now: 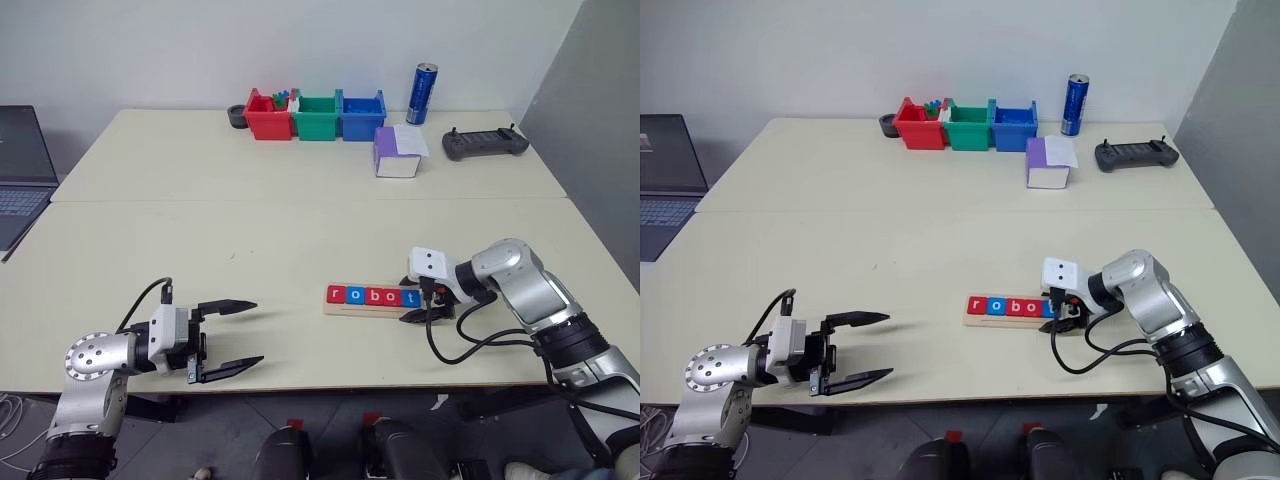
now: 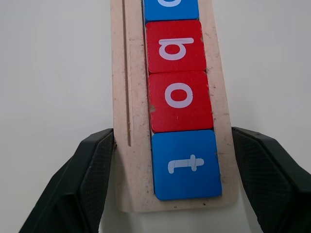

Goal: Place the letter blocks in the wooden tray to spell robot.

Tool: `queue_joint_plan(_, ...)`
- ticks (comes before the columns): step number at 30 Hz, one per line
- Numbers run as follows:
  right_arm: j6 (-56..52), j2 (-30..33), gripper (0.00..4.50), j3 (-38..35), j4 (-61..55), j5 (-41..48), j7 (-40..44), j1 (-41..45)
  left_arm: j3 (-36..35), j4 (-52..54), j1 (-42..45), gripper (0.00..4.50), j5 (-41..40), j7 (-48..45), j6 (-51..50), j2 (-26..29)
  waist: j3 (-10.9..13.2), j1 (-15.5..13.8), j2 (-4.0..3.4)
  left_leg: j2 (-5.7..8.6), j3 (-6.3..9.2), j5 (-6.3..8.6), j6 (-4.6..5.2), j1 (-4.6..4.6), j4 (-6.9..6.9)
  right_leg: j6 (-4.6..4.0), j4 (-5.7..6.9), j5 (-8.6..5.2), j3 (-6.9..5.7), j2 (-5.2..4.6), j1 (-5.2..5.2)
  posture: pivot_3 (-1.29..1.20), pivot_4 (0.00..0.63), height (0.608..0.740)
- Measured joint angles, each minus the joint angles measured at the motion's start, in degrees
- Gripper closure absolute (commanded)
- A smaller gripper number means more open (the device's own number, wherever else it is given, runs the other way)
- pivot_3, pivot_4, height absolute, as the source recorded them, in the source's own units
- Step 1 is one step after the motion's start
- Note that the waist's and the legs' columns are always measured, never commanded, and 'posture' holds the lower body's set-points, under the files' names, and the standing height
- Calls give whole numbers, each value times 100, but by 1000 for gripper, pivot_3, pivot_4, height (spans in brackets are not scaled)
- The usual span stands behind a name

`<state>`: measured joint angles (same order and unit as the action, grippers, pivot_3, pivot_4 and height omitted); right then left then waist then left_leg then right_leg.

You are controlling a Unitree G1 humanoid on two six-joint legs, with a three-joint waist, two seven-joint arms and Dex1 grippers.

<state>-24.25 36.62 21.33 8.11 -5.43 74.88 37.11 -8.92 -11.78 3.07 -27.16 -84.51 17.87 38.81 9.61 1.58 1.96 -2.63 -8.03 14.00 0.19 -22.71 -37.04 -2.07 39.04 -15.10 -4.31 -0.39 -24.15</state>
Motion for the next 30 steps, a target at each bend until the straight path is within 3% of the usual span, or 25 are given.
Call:
queue_joint_plan(18, 724, -24, 1096, 84, 679, 6, 271, 303, 68, -191, 118, 0, 4, -35, 20, -17, 0, 3, 0, 0, -1, 0, 0, 0, 0, 0, 0, 0, 0, 0, -1, 0, 150, 740)
queue_joint_plan(21, 671, -84, 60, 61, 705, 72, 263, 304, 67, -191, 115, 0, 4, -36, 30, -18, 0, 11, 0, 0, -1, 0, 0, 0, 0, 0, 0, 0, 0, 0, -1, 0, 150, 740)
queue_joint_plan(30, 280, 17, 21, -92, 248, 514, 461, 302, 67, -205, 118, 0, 5, -57, 10, -15, 1, 9, 0, 0, 0, 0, 0, -3, 1, 0, -1, 0, 0, 0, -3, 0, 150, 740)
